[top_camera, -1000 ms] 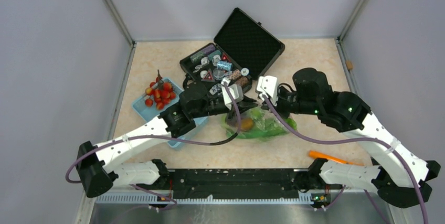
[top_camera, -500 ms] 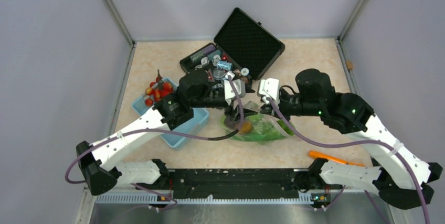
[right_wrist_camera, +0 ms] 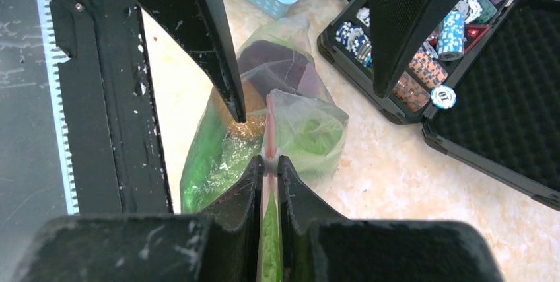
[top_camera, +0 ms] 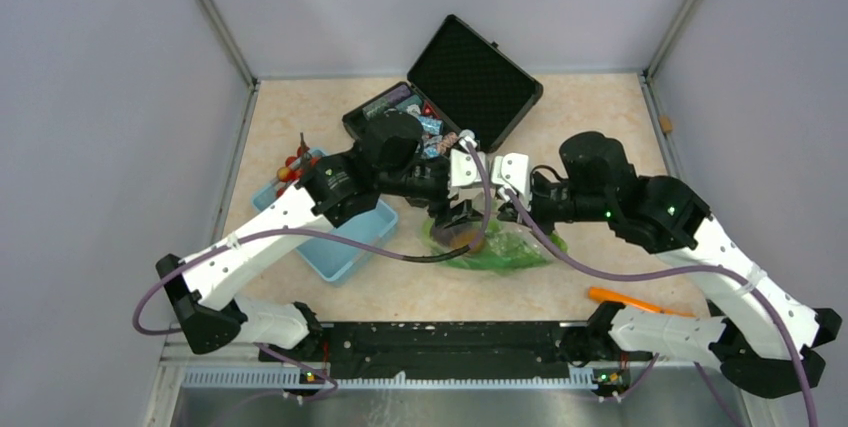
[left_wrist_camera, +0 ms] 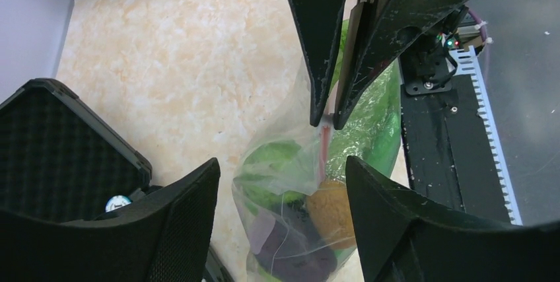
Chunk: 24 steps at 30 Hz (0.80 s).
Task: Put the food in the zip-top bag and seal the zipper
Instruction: Zip the zipper food storage bag at the center of the board.
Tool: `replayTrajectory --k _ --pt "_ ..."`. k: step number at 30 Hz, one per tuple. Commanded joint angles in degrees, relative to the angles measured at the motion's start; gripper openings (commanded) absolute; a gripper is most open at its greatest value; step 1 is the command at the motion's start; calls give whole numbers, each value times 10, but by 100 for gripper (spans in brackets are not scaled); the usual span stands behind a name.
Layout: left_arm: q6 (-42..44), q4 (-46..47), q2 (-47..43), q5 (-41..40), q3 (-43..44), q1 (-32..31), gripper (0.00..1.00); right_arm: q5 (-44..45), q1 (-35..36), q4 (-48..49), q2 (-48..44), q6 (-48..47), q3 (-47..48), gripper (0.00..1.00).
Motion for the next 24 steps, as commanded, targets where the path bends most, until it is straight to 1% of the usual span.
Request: replayTrajectory --k 1,3,5,8,10,12,14,15,17,21,22,23,24 --pt "24 -43 23 -39 14 -23 70 -10 5 36 9 -5 23 0" --pt "25 -39 29 -48 16 -32 68 -8 5 37 7 -5 21 0" --pt "26 -19 30 -57 13 -39 64 -5 5 49 -1 -1 15 0" --pt "0 78 1 -70 -57 -39 64 3 5 88 -33 10 -11 0" --pt "-23 162 -30 -69 -120 -39 61 -7 5 98 -43 17 -19 0" --pt "-39 215 -55 -64 -160 -39 62 -13 6 104 -47 22 -26 0" --pt "-38 230 -71 -62 -178 -39 58 -12 5 106 -47 24 -33 0" --pt "-38 229 -74 -65 -180 -39 57 -11 5 105 -45 24 -33 0" --pt "-36 225 -75 -67 -182 -39 51 -13 5 106 -44 23 -34 0" --pt "-49 257 -81 -68 -186 -39 47 -15 5 110 -40 24 -36 0" --pt "-56 282 -84 -68 -190 -39 47 -16 5 112 -41 25 -37 0" --pt "-61 300 -87 -63 -196 -39 50 -18 5 115 -41 26 -37 0" --pt "-64 308 -87 -57 -199 -39 56 -19 5 120 -43 27 -39 0"
